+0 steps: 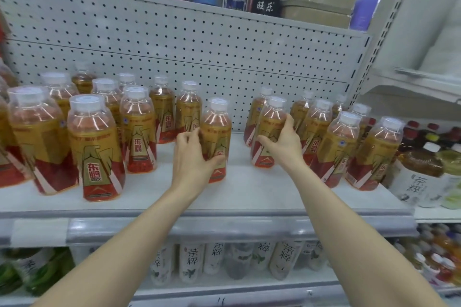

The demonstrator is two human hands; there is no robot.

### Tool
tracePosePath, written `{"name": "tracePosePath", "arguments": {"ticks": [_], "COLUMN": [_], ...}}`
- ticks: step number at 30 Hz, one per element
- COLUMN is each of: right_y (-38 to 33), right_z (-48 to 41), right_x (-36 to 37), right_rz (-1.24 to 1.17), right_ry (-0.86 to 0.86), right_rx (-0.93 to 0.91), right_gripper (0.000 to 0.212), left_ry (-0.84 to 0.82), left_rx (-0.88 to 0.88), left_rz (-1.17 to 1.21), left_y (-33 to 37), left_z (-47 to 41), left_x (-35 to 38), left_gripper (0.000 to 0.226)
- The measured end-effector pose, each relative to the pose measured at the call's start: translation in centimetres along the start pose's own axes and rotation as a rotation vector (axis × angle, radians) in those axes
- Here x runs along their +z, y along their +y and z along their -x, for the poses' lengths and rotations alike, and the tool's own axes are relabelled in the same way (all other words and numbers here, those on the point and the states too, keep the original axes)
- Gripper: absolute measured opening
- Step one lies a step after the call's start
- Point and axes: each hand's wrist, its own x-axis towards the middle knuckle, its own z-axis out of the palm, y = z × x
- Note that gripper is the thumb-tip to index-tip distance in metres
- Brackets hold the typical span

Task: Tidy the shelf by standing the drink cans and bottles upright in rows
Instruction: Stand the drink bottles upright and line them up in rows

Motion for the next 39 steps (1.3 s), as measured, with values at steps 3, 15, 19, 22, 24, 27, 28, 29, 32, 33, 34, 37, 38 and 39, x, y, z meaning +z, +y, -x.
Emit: {"name": "tracePosePath", "arguments": {"ticks": [3, 15, 19, 22, 24, 27, 28, 29, 32, 33, 34, 37, 38, 39], "right_y": [0.0, 0.6, 3.5, 5.1, 5.5, 5.9, 6.0, 6.3, 7.3, 7.7, 7.9, 8.7, 8.9, 9.0], "right_z": [-0.1, 5.5, 7.1, 6.2, 5.3, 4.1, 3.9, 3.6, 3.2, 3.1, 3.0, 2.9, 2.9, 2.8], "right_x": [-0.3, -4.3, -8.3, -10.6, -11.5, -11.5, -11.4, -11.4, -11.5, -11.6, -11.7, -11.9, -11.9, -11.8], "right_rz": [-0.002, 0.237, 0.276, 0.173, 0.098, 0.057, 0.054, 0.051, 0.033, 0.023, 0.012, -0.003, -0.004, -0.006], "right_ry": [-0.011, 0.365, 0.578, 0.528, 0.423, 0.296, 0.278, 0.275, 0.274, 0.262, 0.249, 0.231, 0.234, 0.237], "right_rx": [-0.007, -0.312, -0.285, -0.086, -0.01, -0.021, -0.031, -0.04, -0.068, -0.077, -0.087, -0.127, -0.136, -0.142], "right_gripper": [0.095, 0.059, 0.059, 0.075, 0.088, 0.099, 0.1, 0.099, 0.092, 0.091, 0.091, 0.092, 0.092, 0.092], "left_ry": [-0.017, -0.104, -0.154, -0.185, -0.205, -0.245, -0.266, -0.293, -0.393, -0.417, -0.43, -0.385, -0.338, -0.278], "left_rx": [0.012, -0.013, -0.025, -0.009, 0.007, 0.023, 0.016, 0.002, -0.031, -0.036, -0.042, -0.029, -0.018, -0.014], "left_rz": [0.019, 0.116, 0.127, 0.132, 0.146, 0.175, 0.197, 0.226, 0.302, 0.324, 0.344, 0.303, 0.255, 0.215], "left_y": [0.7, 1.7, 2.1, 3.3, 4.4, 6.2, 6.9, 7.4, 8.3, 8.3, 8.1, 7.8, 7.9, 8.1], "left_z": [-0.1, 0.3, 0.9, 1.9, 2.5, 3.0, 3.1, 3.0, 2.7, 2.6, 2.6, 3.4, 3.8, 4.4], "left_x": [1.0, 0.7, 1.5, 2.8, 4.0, 5.9, 6.5, 7.0, 7.6, 7.7, 7.7, 8.2, 8.7, 9.3], "left_gripper": [0.085, 0.08, 0.074, 0.074, 0.074, 0.073, 0.074, 0.076, 0.077, 0.075, 0.073, 0.081, 0.088, 0.094]}}
